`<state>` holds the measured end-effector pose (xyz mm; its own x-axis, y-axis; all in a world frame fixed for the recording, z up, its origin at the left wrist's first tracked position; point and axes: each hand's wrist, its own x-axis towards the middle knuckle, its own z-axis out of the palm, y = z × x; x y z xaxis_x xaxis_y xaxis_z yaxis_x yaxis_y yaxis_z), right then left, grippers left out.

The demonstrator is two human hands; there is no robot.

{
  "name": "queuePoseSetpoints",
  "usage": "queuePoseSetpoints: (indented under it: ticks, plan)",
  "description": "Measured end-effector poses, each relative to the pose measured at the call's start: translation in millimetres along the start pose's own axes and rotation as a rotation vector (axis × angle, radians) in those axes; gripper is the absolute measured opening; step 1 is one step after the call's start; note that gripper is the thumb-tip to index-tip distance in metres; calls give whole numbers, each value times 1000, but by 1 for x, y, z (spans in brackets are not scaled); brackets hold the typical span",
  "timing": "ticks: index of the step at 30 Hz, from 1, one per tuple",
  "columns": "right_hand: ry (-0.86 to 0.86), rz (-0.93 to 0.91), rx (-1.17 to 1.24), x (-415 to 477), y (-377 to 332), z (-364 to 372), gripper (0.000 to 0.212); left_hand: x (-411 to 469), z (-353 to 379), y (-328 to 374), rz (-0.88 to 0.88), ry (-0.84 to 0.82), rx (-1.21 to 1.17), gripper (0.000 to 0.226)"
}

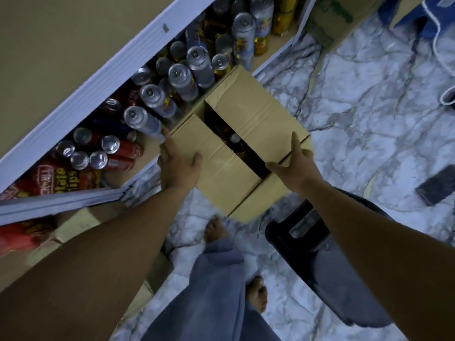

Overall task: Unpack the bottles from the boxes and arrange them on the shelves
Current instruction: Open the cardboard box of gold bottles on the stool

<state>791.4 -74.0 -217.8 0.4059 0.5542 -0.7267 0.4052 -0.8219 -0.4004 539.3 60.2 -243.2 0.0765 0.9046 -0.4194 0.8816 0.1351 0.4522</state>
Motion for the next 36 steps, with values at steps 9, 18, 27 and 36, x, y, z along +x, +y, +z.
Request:
queuePoseSetpoints:
  ticks: [9,18,27,36]
  plan:
    - [82,-312,-423,74,-65,-14,121,34,30,59,-361,105,-125,126]
    - [87,-410,-625,111,-106,-2,139,57,41,56,-330,158,-25,130]
    - [-73,-488,-437,99,-112,-25,128,38,34,52,-155,185,-23,106]
    - [-254,-729,-379,97,-114,-42,73,19,24,57,63,210,-37,40]
